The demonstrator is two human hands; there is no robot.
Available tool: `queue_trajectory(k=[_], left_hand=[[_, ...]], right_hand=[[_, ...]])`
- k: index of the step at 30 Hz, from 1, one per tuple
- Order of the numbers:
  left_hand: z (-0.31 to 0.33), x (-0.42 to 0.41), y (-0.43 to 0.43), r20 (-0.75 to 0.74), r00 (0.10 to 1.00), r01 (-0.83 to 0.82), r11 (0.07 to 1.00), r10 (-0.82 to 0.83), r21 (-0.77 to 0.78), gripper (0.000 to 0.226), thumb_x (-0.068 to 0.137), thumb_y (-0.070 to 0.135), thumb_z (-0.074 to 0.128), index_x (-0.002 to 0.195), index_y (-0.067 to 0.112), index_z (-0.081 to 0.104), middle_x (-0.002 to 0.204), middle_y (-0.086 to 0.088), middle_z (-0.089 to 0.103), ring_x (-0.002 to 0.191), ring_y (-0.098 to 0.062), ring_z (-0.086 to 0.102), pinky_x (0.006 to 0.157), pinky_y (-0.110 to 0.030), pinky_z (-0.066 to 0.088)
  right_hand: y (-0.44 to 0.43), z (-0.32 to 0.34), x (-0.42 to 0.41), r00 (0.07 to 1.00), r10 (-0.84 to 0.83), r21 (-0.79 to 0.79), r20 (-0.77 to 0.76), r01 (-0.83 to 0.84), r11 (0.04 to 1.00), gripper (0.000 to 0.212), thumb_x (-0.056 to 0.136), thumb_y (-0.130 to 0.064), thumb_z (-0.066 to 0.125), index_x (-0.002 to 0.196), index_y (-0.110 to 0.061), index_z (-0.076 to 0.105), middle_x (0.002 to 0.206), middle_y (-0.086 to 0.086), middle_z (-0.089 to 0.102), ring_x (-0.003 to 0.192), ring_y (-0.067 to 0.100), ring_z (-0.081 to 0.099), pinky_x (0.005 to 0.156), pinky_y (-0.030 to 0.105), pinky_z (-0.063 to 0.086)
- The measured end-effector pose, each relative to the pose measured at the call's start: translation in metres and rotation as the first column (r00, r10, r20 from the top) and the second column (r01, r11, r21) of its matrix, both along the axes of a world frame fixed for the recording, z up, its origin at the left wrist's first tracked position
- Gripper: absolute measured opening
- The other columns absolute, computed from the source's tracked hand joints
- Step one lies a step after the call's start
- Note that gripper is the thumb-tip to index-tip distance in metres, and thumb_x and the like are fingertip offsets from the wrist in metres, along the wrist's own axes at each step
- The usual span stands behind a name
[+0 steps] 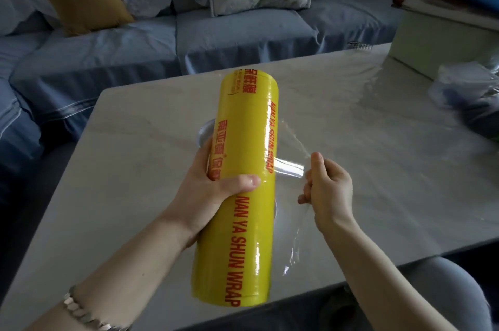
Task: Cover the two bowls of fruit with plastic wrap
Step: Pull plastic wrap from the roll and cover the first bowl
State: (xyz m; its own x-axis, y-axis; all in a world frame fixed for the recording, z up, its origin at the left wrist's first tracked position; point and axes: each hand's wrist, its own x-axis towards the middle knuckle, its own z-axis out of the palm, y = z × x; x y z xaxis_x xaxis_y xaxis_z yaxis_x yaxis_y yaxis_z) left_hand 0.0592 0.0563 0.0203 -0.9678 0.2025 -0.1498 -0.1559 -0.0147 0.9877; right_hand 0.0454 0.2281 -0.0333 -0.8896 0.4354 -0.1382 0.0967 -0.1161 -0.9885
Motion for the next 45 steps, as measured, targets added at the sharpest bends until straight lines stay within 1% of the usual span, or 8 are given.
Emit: queue_trajectory(k=[3,7,14,20,32,38,41,45], left_hand=[[-0.004,-0.004,-0.012,-0.056,0.99,-0.14,0.93,0.129,-0.34,0.102,0.044,0.035,0.083,0.132,0.042,0.031,0.103,0.011,0.065,0.085,-0.018,0.069,0.071,-0.041,0.058],[-0.008,0.0,-0.021,-0.096,0.983,-0.174,0.648,0.154,-0.741,0.122,0.042,0.059,0.075,0.137,0.051,0.0,0.125,0.007,0.05,0.102,-0.023,0.059,0.087,-0.051,0.051],[-0.023,0.006,-0.012,-0.016,0.98,-0.11,0.468,0.2,-0.877,0.12,0.058,0.059,0.076,0.142,0.043,-0.009,0.126,-0.007,0.048,0.105,-0.031,0.057,0.089,-0.043,0.046],[-0.022,0.004,-0.012,-0.024,0.981,-0.093,0.358,0.193,-0.929,0.12,0.06,0.062,0.073,0.143,0.04,-0.01,0.12,-0.01,0.045,0.104,-0.031,0.054,0.087,-0.038,0.042],[-0.022,0.007,-0.022,0.063,0.971,-0.031,0.382,0.231,-0.924,0.121,0.061,0.06,0.073,0.143,0.039,-0.013,0.126,-0.011,0.044,0.108,-0.032,0.054,0.087,-0.039,0.043],[-0.024,0.008,-0.025,0.087,0.966,-0.015,0.391,0.242,-0.92,0.12,0.062,0.064,0.071,0.143,0.037,-0.014,0.128,-0.012,0.043,0.108,-0.031,0.054,0.087,-0.041,0.044],[-0.027,0.008,-0.024,0.072,0.967,-0.029,0.383,0.245,-0.923,0.107,0.07,0.069,0.059,0.144,0.038,-0.012,0.127,-0.012,0.044,0.108,-0.032,0.054,0.087,-0.041,0.045],[-0.031,0.0,-0.035,0.123,0.963,-0.026,0.536,0.24,-0.844,0.08,0.079,0.072,0.037,0.141,0.048,-0.006,0.133,-0.011,0.046,0.108,-0.033,0.056,0.095,-0.05,0.045]], right_hand=[[0.006,-0.008,-0.001,0.999,-0.045,0.117,-0.005,0.045,0.992,0.037,0.097,-0.022,0.042,0.065,-0.004,0.045,0.054,0.007,0.03,0.027,0.005,0.033,0.041,0.028,0.039],[0.006,-0.03,0.006,0.999,-0.03,0.245,0.023,0.023,0.969,0.042,0.097,-0.024,0.043,0.059,-0.006,0.037,0.052,0.008,0.036,0.028,0.008,0.038,0.033,0.017,0.033],[-0.003,-0.071,0.007,0.992,0.002,0.278,0.126,-0.037,0.96,0.043,0.097,-0.028,0.041,0.059,-0.009,0.033,0.06,0.01,0.035,0.052,0.024,0.037,0.031,0.013,0.031],[-0.014,-0.089,0.003,0.978,0.017,0.307,0.206,-0.081,0.948,0.045,0.097,-0.029,0.04,0.057,-0.012,0.029,0.056,0.005,0.032,0.051,0.024,0.042,0.032,0.013,0.03],[-0.029,-0.1,0.004,0.898,0.181,0.36,0.401,-0.336,0.87,0.053,0.094,-0.04,0.043,0.051,-0.013,0.03,0.048,0.001,0.031,0.049,0.017,0.029,0.048,0.03,0.024],[-0.022,-0.097,0.01,0.931,0.142,0.356,0.336,-0.265,0.896,0.019,0.09,-0.025,0.053,0.078,-0.012,0.06,0.073,0.003,0.064,0.072,0.024,0.062,0.067,0.032,0.05],[-0.024,-0.087,0.007,0.938,0.251,0.287,0.238,-0.315,0.905,0.022,0.093,-0.03,0.047,0.082,-0.019,0.063,0.079,0.005,0.068,0.078,0.022,0.065,0.078,0.041,0.053],[-0.03,-0.087,0.007,0.885,0.368,0.375,0.285,-0.456,0.807,0.037,0.093,-0.034,0.04,0.077,-0.007,0.06,0.064,0.009,0.058,0.064,0.023,0.054,0.075,0.05,0.054]])
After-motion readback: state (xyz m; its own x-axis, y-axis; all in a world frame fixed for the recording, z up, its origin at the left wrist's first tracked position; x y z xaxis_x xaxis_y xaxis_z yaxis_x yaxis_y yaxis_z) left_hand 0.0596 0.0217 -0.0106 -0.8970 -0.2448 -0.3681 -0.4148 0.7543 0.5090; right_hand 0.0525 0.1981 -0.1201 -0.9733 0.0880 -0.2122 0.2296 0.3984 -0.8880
